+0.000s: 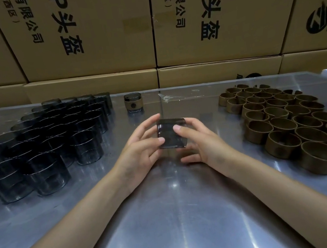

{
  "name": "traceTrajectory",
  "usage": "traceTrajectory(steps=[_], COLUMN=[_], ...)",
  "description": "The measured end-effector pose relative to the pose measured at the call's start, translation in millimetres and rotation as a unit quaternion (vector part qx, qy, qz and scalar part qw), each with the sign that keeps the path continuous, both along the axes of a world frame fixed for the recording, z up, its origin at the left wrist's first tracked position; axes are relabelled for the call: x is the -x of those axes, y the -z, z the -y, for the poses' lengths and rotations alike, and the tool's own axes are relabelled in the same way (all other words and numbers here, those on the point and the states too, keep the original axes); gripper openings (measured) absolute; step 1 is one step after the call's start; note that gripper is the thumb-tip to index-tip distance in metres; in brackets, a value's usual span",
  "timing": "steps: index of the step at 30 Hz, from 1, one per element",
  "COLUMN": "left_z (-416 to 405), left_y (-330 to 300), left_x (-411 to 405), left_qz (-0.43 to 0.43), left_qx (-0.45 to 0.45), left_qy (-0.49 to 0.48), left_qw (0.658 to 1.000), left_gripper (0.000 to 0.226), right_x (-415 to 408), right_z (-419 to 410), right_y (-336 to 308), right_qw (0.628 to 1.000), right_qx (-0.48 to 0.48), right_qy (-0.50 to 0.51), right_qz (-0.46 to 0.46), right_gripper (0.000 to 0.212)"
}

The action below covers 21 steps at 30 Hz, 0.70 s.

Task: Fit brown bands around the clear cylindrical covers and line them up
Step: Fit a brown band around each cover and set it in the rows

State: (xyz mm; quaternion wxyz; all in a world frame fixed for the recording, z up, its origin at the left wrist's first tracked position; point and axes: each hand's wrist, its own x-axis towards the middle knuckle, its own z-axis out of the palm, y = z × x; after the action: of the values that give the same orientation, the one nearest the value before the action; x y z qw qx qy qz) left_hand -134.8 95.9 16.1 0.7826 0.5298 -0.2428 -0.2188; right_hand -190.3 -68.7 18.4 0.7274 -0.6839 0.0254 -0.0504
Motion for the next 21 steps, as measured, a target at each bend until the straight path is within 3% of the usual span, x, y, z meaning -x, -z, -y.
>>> traceTrajectory(steps=[3,6,8,11,13,17,21], left_z=[1,7,14,18,16,15,17], left_y=[0,-1,1,4,5,7,10], left_x=[0,6,10,15,15,15,11], left_qz=[0.002,0.021,0.051,0.078,0.094,0.178,0.210], left_qx=[-0.004,-0.071,-0.121,-0.126,-0.118,-0.140,-0.170], left_qy=[0.004,-0.042,-0.084,-0.132,-0.156,-0.189,-0.149], left_qw=[1.000,0.996,0.988,0.980,0.976,0.955,0.951], left_gripper=[0.069,0.073,0.074,0.066,0.069,0.080,0.080], right_x=[1,2,3,4,5,10,10], right_z=[2,5,3,-3,-8,-12,-12], right_y=[4,9,9,9,10,10,9], right_qw=[0.999,0.997,0.997,0.994,0.986,0.930,0.906], right_qx=[-0.024,-0.042,-0.029,0.018,0.091,0.300,0.377], right_qy=[-0.004,0.016,0.033,0.057,0.076,0.145,0.163], right_qz=[0.031,0.060,0.067,0.090,0.116,0.152,0.104], right_gripper=[0.036,0.047,0.055,0.062,0.067,0.063,0.063])
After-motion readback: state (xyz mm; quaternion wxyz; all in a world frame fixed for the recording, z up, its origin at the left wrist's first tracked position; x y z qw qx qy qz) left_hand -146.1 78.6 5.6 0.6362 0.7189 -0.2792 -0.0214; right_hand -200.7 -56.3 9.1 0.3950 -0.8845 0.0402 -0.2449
